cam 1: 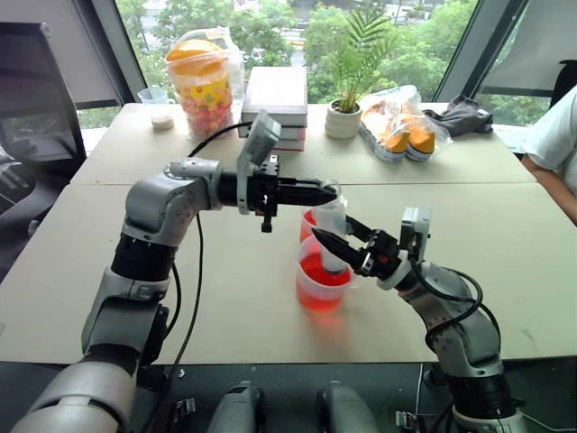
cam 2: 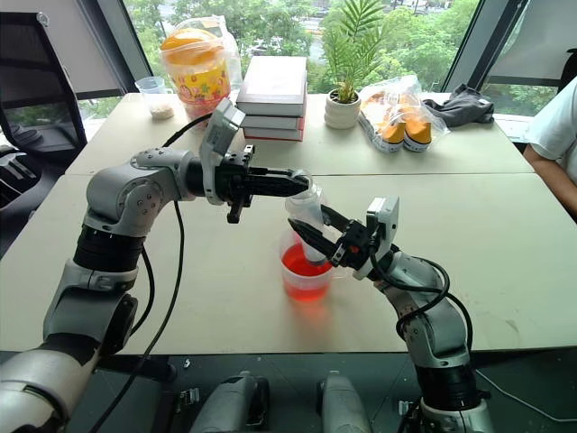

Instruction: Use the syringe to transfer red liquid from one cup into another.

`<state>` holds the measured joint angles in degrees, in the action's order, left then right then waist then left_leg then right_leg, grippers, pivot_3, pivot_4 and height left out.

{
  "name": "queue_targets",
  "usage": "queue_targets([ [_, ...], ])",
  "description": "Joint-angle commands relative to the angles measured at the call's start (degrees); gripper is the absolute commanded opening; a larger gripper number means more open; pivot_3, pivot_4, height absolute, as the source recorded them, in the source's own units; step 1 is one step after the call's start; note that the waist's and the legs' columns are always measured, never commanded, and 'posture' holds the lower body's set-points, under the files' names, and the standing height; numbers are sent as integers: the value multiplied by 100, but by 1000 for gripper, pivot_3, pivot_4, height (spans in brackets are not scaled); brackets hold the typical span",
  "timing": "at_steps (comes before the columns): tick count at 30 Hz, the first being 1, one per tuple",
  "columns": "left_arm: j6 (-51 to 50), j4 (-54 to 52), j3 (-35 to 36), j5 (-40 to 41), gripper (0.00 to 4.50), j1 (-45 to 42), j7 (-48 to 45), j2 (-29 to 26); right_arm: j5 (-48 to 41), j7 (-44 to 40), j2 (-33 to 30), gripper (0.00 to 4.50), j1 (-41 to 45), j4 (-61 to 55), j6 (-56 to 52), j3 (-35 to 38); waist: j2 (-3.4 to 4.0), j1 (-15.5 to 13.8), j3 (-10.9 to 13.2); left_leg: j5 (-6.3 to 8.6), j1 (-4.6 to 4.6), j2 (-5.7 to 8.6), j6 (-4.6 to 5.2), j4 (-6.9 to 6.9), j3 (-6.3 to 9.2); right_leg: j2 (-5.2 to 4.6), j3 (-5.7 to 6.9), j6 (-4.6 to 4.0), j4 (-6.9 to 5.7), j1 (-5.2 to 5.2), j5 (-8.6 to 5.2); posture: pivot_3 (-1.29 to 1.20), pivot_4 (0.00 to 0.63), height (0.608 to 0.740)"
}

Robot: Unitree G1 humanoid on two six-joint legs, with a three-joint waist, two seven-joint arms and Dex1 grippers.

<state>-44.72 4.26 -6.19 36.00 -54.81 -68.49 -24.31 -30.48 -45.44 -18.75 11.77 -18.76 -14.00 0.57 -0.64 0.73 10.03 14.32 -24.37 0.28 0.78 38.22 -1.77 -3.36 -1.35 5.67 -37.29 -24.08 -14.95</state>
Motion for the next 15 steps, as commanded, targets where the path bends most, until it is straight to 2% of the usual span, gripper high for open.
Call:
queue_targets([
  [1,94,-103,179,44,58,-227,47,-39,-93,-94,-86,1386,-18,-75,-98,-93,0,0,0,0,0,0,0,0,0,0,0,0,0,0,0,0,150,740],
  [15,470,521,506,-152,58,-864,132,-242,-414,-424,-327,1386,69,132,-433,-267,0,-3,0,0,-1,0,0,0,1,1,1,0,0,-1,0,0,150,740],
])
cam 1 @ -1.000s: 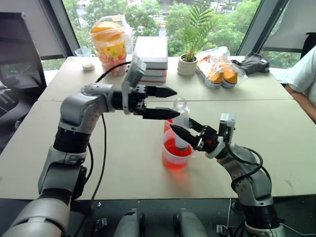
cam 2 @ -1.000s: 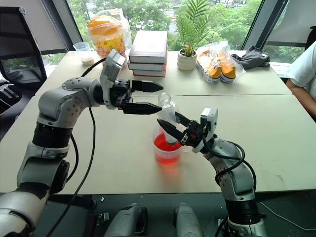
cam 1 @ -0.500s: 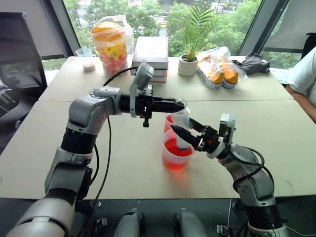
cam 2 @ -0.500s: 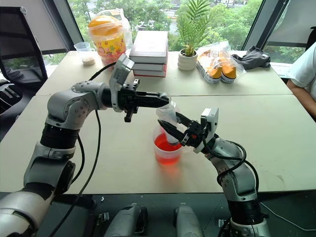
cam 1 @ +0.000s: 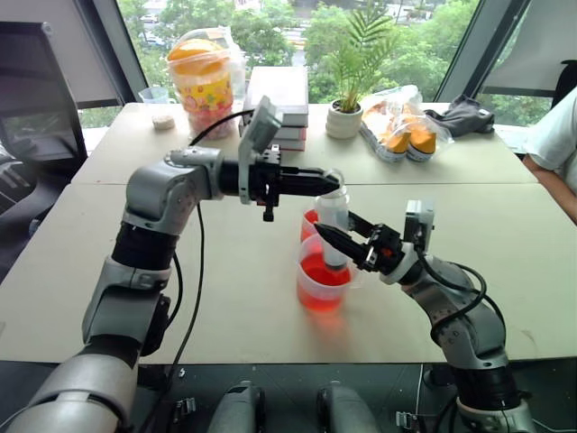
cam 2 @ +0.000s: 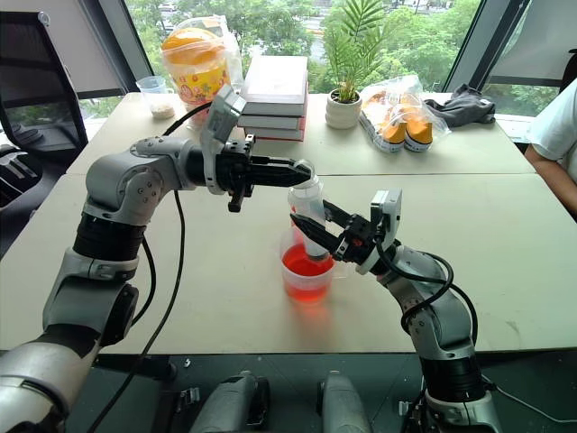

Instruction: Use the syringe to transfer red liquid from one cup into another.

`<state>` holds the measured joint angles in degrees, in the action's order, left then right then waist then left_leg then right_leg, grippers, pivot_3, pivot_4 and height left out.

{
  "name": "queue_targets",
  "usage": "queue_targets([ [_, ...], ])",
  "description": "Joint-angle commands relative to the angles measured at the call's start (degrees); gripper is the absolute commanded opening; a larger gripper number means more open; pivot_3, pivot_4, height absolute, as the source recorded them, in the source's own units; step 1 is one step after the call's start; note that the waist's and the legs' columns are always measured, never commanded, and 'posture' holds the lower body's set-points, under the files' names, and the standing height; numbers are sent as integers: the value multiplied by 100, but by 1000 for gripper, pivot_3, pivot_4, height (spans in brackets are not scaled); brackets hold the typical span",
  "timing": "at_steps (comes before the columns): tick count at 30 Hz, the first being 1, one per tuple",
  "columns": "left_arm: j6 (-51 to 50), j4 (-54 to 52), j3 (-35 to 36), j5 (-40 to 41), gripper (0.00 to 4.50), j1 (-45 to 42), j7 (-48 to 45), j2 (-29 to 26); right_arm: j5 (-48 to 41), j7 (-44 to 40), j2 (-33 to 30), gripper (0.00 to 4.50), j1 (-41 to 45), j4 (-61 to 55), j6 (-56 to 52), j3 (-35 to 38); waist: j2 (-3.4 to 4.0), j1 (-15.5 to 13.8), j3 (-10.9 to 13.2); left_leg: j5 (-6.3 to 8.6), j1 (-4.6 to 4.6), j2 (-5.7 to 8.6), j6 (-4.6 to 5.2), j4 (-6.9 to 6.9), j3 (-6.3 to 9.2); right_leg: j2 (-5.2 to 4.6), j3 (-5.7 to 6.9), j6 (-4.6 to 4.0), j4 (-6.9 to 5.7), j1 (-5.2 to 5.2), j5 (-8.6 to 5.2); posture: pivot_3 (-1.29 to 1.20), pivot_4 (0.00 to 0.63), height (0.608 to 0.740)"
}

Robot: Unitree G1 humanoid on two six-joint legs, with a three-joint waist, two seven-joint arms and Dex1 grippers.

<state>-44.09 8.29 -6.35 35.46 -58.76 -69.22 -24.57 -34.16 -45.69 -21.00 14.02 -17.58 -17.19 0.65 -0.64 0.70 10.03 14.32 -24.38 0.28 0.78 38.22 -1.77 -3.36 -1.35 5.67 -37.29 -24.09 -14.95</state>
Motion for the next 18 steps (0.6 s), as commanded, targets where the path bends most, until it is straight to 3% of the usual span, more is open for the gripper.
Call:
queue_targets([
  [1,441,165,542,-114,58,-510,190,-251,-59,-408,-103,1386,-156,29,-125,-293,0,0,0,0,0,0,0,0,0,0,0,0,0,0,0,0,150,740],
  [18,758,591,563,-198,58,-686,13,-446,-105,-392,-148,1386,-129,-35,-105,-374,0,-1,0,0,-1,0,0,1,0,0,0,0,0,-1,0,0,150,740],
])
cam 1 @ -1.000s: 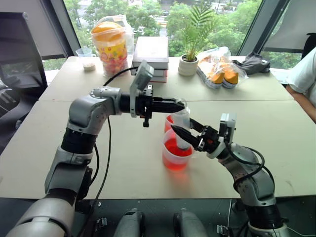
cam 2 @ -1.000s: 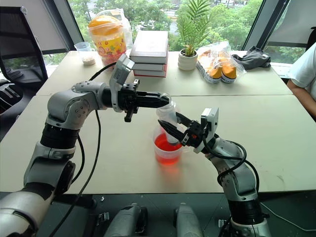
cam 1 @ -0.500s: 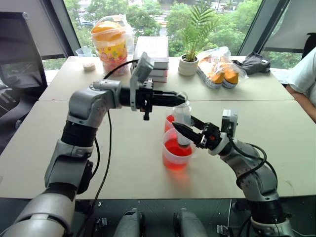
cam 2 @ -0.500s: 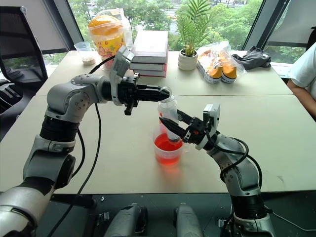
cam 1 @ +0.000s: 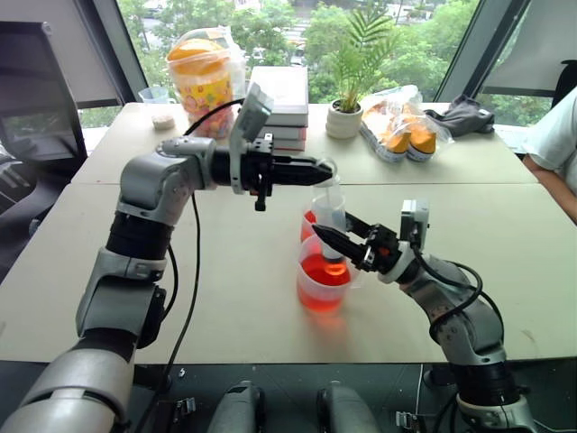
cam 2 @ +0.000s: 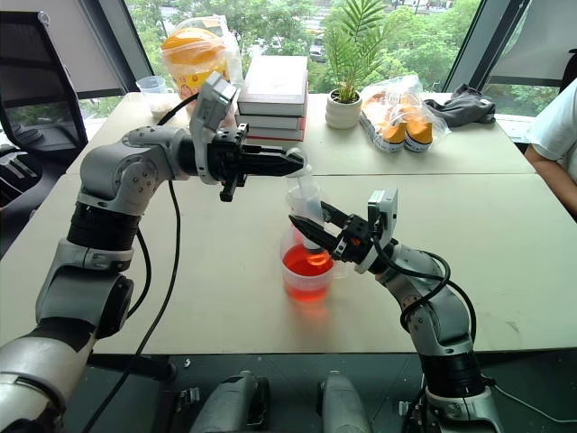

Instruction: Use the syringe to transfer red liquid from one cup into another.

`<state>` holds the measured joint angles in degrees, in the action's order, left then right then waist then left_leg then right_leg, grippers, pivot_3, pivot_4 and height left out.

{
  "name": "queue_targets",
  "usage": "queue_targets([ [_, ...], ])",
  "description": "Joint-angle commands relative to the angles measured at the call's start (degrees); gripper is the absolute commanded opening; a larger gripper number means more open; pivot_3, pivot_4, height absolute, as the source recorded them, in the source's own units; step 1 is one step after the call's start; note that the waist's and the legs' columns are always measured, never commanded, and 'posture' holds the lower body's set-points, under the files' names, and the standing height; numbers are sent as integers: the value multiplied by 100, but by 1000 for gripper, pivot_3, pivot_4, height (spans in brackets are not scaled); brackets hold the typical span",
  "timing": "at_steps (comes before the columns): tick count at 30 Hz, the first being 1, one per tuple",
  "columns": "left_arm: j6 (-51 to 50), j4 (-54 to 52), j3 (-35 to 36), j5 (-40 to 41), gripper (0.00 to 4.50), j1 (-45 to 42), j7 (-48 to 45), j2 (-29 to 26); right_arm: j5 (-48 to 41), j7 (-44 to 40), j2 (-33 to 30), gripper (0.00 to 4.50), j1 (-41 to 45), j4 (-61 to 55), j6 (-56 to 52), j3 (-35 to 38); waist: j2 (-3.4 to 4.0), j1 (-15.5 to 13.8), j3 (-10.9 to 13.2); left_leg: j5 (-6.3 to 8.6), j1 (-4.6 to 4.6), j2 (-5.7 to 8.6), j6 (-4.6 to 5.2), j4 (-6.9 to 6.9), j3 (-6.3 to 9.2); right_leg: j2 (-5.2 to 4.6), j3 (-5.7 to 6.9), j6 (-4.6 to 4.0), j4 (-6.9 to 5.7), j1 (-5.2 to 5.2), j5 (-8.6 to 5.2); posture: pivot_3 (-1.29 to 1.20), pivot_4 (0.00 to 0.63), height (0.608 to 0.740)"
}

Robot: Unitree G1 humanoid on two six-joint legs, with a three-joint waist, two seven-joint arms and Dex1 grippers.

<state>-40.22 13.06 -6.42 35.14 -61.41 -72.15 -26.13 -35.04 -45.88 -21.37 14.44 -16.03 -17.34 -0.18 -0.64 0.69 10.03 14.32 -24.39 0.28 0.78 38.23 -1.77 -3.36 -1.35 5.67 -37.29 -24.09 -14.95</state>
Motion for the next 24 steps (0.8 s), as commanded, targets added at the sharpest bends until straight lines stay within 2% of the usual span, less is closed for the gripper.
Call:
queue_targets([
  [1,343,113,563,-147,58,-411,283,-294,-33,-358,-116,1386,-146,-216,-102,-274,0,1,0,0,0,0,0,0,0,0,0,0,0,0,0,0,150,740],
  [2,329,104,549,-138,58,-395,256,-300,-46,-342,-119,1386,-120,-242,-114,-255,0,2,0,0,0,0,0,0,0,0,0,0,0,0,0,0,150,740],
  [5,230,43,496,-96,1150,-310,203,-315,-94,-263,-125,1386,11,-351,-150,-176,0,11,0,0,0,0,0,0,0,0,0,0,0,0,0,0,150,740],
  [10,225,-33,466,-110,3617,-173,160,-334,-344,-28,-134,1386,303,-637,-391,27,0,6,0,0,1,-1,0,0,1,2,0,0,-2,0,0,0,150,740],
  [12,335,-89,469,-154,4408,-80,98,-372,-414,28,-145,1386,371,-727,-496,71,0,4,0,0,0,-1,0,1,1,1,0,0,-2,0,0,0,150,740],
  [18,337,-192,628,-142,4408,206,72,-693,-839,377,-125,1386,785,-924,-897,334,0,14,0,0,-1,-1,0,1,1,-1,0,0,-2,-1,0,0,150,740],
  [24,176,-379,873,-66,4408,456,368,-894,-1411,829,-71,1386,2241,-101,-1161,995,2,3,1,-2,0,-2,-3,0,3,-3,1,0,-14,-9,0,0,150,740],
])
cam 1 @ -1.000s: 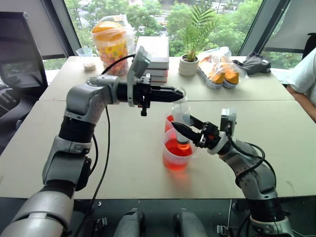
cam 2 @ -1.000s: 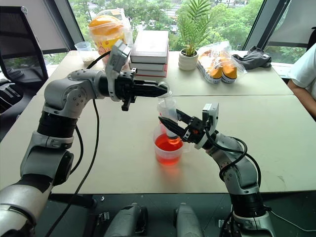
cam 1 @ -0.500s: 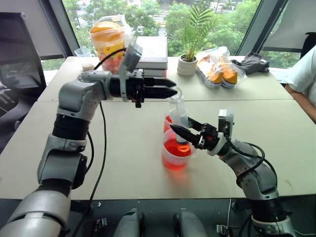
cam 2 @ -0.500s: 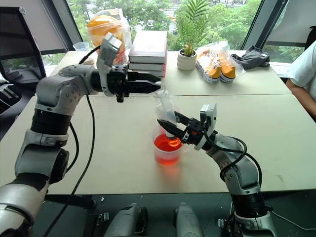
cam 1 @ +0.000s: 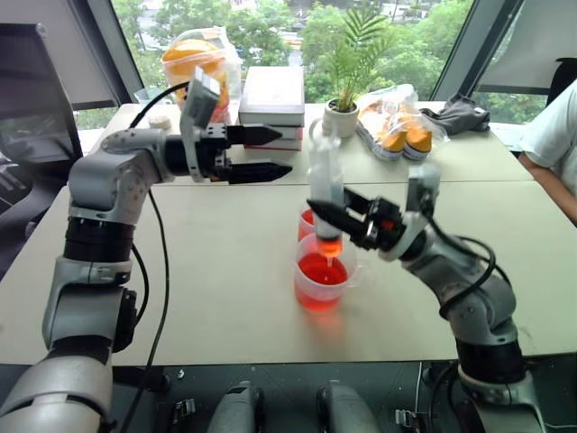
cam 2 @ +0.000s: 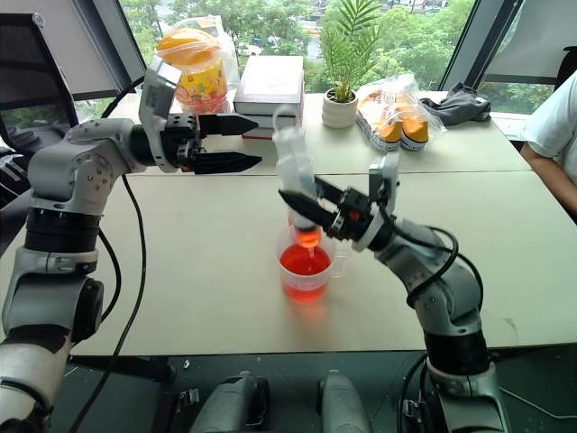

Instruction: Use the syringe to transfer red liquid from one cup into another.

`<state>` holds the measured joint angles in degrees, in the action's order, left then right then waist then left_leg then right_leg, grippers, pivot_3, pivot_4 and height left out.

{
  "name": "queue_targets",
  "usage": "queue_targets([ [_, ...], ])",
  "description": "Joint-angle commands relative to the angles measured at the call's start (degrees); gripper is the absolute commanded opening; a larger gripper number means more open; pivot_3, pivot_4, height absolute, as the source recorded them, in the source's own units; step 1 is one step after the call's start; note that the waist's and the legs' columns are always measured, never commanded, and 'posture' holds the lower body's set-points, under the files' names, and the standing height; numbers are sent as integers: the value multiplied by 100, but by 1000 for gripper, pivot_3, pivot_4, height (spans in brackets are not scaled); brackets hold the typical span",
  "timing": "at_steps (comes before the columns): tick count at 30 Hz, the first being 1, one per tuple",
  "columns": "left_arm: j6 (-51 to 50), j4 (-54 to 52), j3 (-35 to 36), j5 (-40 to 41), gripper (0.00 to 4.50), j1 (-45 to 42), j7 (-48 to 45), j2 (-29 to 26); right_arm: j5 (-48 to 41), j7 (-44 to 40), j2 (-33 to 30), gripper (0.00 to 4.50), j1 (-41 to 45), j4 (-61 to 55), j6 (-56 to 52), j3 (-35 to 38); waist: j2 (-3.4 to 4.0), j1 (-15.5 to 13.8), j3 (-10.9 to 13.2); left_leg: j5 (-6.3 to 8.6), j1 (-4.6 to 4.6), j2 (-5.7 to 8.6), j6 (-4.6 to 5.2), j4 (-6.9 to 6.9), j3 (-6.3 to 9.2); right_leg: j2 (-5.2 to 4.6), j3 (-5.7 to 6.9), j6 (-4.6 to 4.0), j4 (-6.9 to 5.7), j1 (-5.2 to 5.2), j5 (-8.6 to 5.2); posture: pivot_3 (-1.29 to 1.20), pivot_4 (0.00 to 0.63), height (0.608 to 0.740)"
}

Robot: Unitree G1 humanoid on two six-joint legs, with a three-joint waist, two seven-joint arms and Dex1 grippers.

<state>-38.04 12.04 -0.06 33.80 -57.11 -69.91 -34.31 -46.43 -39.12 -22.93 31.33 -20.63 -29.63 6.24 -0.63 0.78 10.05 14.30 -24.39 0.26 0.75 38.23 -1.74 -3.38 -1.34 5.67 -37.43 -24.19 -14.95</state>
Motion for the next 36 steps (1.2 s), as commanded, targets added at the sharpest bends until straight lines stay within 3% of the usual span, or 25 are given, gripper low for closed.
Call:
queue_targets([
  [1,-71,-355,251,82,4408,83,210,-64,-210,141,140,1386,847,707,172,409,0,-5,0,0,0,0,0,0,0,-2,0,0,0,0,0,0,150,740],
  [6,-108,-554,241,88,4408,157,402,38,436,-319,438,1386,1339,2023,942,217,-3,-18,-2,0,-3,3,0,-2,-1,-8,4,0,11,5,0,0,150,740],
  [14,181,-162,103,-187,4408,-323,579,316,1407,-768,1002,1386,1062,3241,2333,-85,-1,7,0,0,-8,3,-1,-7,-6,-4,1,0,10,-5,0,0,150,740],
  [32,1390,2121,79,-794,4408,-1969,506,1437,1830,-803,1112,1386,678,3151,2698,-211,-1,31,0,-1,-6,3,-3,-8,-10,0,0,1,10,-7,1,0,150,740],
  [36,1454,2216,41,-858,2697,-1964,416,1505,1825,-799,1091,1386,695,3126,2680,-216,-1,31,0,-1,-7,0,-3,-9,-9,5,-2,1,7,-10,1,0,150,740],
])
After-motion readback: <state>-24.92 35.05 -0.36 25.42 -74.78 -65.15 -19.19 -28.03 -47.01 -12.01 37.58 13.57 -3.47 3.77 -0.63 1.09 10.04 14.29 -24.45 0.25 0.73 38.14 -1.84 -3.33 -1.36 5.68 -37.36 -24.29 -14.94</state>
